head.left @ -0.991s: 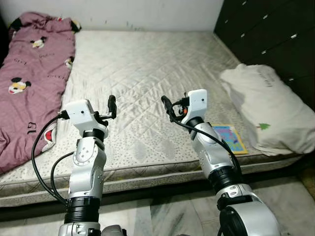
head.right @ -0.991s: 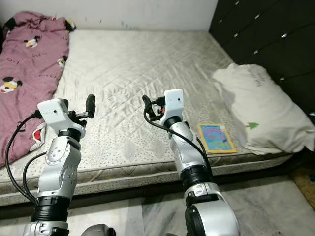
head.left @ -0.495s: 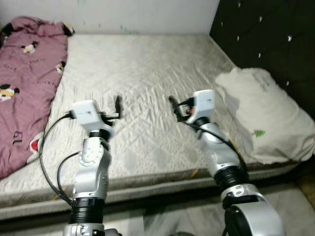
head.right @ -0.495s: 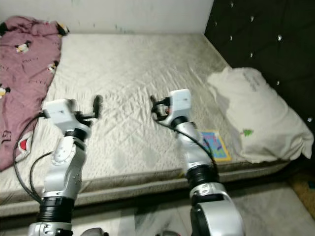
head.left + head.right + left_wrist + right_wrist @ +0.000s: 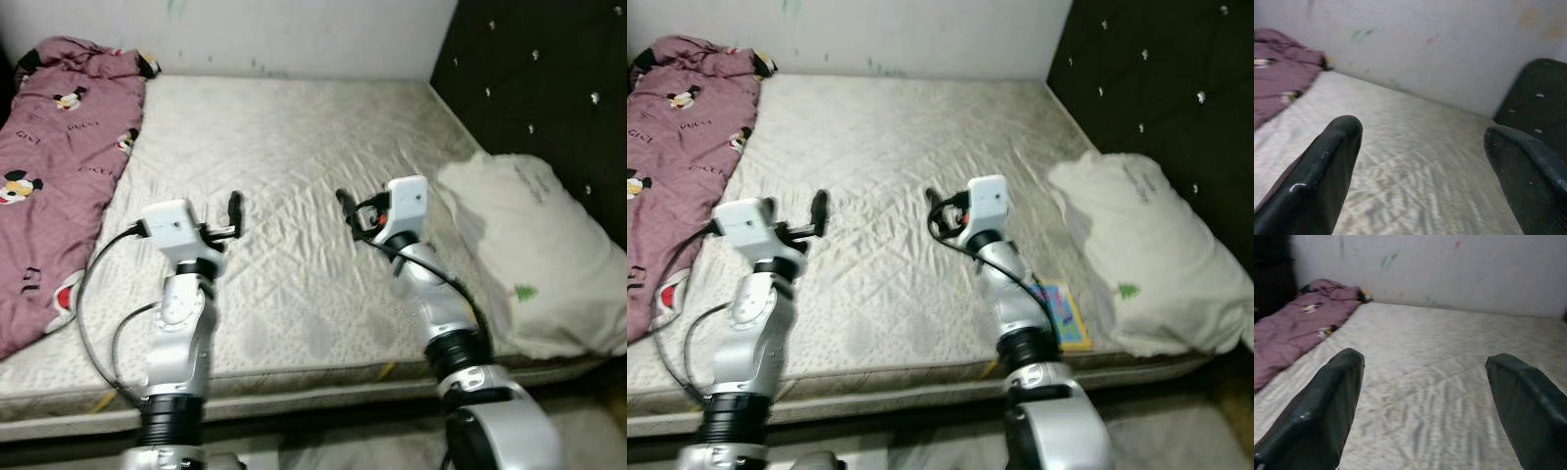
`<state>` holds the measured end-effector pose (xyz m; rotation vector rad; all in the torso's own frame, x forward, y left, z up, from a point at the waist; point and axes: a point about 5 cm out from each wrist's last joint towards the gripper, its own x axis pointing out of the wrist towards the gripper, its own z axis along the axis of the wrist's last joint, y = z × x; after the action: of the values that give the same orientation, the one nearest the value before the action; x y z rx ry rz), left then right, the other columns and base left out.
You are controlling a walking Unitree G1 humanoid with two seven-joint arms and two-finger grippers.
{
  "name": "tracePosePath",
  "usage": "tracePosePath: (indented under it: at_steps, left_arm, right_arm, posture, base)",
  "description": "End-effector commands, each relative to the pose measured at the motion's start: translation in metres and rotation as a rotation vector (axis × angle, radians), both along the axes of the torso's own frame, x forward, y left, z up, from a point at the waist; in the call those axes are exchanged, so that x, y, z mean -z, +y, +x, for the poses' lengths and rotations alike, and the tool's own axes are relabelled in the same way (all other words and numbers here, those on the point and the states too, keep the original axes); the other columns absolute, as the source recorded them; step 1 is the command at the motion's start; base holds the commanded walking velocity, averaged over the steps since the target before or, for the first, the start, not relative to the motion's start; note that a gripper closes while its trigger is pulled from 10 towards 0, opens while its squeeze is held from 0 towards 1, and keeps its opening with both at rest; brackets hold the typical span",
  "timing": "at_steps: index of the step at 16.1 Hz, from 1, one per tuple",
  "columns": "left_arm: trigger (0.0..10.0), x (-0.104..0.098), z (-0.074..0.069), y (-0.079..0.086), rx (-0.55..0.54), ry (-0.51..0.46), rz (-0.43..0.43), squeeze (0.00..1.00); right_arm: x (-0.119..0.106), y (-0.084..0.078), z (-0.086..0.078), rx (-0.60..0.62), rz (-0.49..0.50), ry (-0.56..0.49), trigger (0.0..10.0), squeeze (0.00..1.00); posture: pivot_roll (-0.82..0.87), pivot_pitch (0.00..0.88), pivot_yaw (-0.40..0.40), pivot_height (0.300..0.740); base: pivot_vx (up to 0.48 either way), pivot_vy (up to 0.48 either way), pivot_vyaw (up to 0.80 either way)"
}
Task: Clean up the room
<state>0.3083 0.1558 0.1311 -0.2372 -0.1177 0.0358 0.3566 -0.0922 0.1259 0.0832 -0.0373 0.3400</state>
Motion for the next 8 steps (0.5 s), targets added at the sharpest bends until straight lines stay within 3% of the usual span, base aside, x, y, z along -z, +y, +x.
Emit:
tracePosePath:
  at_steps: [1,8]
  left_arm:
    - [10.0,0.0027,0.0015,-0.0009,0.005,0.029,-0.005,0.0]
    - [10.0,0.006,0.0013,0.0036,-0.021,0.042,-0.02,0.0]
  right_arm:
    - [-0.0012,0.0015,0.0014,-0.002,-0.002,0.004,10.0,0.0]
    - [-0.0009,0.0021,0.0014,-0.006,-0.006,0.003,10.0,0.0]
  posture:
    - [0.04,0.0,-0.073,0.74]
    - [0.04,0.0,-0.074,0.74]
  base:
    - [0.0,0.48,0.0]
    - [0.0,0.0,0.0]
